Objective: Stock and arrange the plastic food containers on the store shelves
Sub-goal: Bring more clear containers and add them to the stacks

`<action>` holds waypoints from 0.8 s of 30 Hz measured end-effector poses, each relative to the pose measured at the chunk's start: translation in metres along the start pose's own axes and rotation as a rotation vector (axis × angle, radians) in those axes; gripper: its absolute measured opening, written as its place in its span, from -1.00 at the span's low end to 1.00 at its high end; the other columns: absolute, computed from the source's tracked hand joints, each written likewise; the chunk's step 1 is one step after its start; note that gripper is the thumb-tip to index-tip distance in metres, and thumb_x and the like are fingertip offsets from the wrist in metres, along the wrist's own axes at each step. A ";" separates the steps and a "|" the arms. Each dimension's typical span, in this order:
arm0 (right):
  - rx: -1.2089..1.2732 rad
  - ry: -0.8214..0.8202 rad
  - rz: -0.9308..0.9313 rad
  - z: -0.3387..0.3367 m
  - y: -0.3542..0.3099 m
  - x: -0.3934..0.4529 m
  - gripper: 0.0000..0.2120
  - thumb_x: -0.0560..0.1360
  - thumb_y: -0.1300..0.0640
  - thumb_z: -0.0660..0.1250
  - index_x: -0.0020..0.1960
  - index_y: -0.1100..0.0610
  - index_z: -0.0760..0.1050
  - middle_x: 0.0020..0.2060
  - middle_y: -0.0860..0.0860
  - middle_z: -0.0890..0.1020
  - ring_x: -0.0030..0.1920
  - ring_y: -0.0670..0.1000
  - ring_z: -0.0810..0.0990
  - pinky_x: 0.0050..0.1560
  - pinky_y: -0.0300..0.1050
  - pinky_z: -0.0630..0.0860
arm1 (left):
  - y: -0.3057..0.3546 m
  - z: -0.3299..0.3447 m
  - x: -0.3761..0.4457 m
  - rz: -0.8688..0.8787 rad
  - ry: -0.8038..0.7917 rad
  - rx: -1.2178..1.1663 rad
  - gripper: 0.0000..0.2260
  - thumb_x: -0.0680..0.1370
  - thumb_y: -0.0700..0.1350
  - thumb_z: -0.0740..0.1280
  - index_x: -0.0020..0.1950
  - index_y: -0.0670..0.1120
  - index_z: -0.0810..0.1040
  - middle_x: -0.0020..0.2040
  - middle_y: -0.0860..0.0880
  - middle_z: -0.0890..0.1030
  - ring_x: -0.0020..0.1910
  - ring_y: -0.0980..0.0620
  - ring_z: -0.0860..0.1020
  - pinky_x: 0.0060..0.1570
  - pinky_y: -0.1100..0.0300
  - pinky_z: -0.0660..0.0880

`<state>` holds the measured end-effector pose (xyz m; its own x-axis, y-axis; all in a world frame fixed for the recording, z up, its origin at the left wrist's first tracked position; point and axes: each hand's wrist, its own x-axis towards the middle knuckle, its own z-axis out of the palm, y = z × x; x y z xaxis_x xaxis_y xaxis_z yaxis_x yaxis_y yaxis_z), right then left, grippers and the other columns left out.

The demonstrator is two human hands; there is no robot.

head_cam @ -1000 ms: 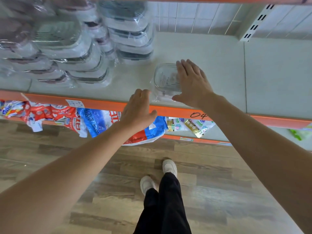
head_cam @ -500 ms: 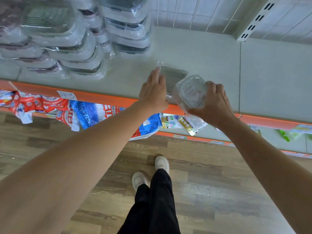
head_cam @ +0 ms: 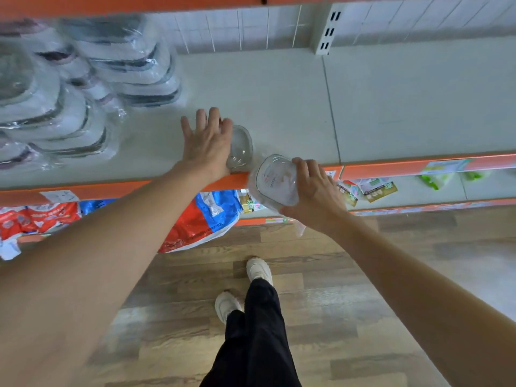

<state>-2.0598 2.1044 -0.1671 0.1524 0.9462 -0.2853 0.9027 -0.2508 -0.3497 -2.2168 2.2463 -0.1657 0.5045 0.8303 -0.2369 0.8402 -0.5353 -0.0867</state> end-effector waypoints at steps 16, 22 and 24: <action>-0.101 -0.046 -0.305 -0.066 -0.147 -0.037 -0.15 0.29 -0.11 0.48 0.41 0.13 0.14 0.23 0.11 0.34 0.23 0.14 0.33 0.22 0.03 0.26 | -0.142 -0.092 -0.165 -0.060 -0.102 -0.127 -0.12 0.27 0.12 0.55 0.44 -0.07 0.17 0.36 -0.07 0.35 0.32 -0.16 0.31 0.19 -0.12 0.38; -0.094 0.011 -0.516 -0.138 -0.223 -0.062 -0.06 0.23 -0.24 0.46 0.43 0.14 0.16 0.26 0.10 0.35 0.27 0.13 0.33 0.27 -0.01 0.30 | -0.206 -0.166 -0.239 -0.102 0.025 -0.274 -0.08 0.27 0.08 0.57 0.48 -0.15 0.18 0.42 -0.16 0.27 0.39 -0.14 0.23 0.35 0.12 0.16; -0.086 0.042 -0.569 -0.169 -0.242 -0.064 -0.04 0.20 -0.28 0.44 0.43 0.14 0.19 0.29 0.10 0.36 0.29 0.13 0.34 0.28 -0.03 0.30 | -0.223 -0.190 -0.255 -0.120 0.104 -0.304 -0.13 0.27 0.12 0.56 0.45 -0.10 0.25 0.38 -0.12 0.34 0.35 -0.08 0.29 0.29 0.17 0.22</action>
<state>-2.2201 2.1387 0.0867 -0.3525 0.9351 -0.0374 0.8765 0.3159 -0.3632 -2.4951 2.1835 0.0982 0.4024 0.9045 -0.1409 0.9079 -0.3747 0.1876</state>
